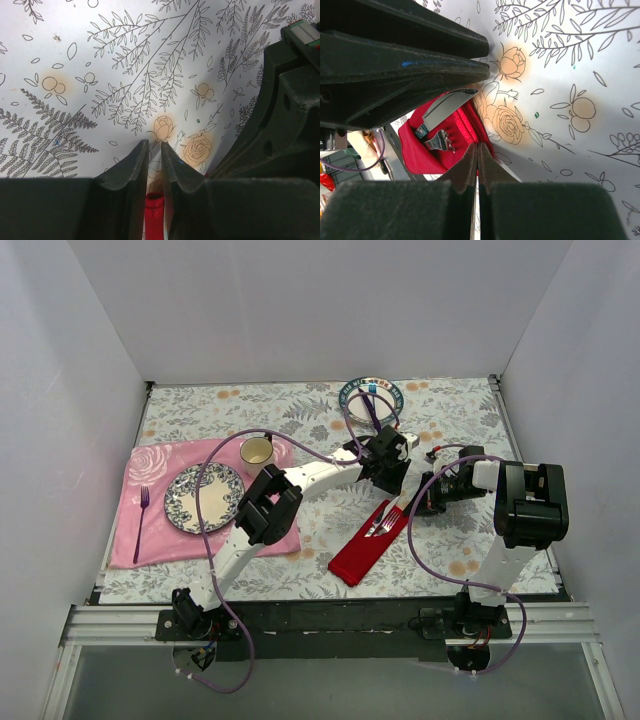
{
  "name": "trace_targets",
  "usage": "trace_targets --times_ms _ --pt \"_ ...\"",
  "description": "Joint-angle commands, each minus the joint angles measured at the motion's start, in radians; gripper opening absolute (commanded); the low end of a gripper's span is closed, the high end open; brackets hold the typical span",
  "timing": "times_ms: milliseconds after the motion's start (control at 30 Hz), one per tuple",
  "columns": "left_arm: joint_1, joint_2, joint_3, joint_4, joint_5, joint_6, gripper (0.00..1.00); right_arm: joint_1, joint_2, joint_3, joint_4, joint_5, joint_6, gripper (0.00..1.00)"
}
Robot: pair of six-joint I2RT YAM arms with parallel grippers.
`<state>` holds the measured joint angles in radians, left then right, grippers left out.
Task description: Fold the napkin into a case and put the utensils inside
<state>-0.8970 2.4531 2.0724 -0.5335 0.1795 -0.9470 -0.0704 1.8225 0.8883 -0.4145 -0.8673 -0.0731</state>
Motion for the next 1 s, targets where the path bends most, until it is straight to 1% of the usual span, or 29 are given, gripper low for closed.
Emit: trace_targets --times_ms 0,333,567,967 --pt "-0.003 -0.011 0.035 -0.007 -0.012 -0.015 0.17 0.006 0.011 0.026 0.002 -0.012 0.002 0.01" --pt "-0.005 0.004 0.064 0.018 0.043 -0.035 0.18 0.006 0.021 0.037 -0.004 -0.012 0.002 0.01" --pt "-0.005 0.007 0.055 -0.003 0.041 -0.015 0.16 0.006 0.026 0.040 -0.007 -0.012 0.002 0.01" --pt "-0.005 -0.032 0.005 -0.025 0.055 0.014 0.03 0.006 0.035 0.050 -0.010 -0.007 0.002 0.01"
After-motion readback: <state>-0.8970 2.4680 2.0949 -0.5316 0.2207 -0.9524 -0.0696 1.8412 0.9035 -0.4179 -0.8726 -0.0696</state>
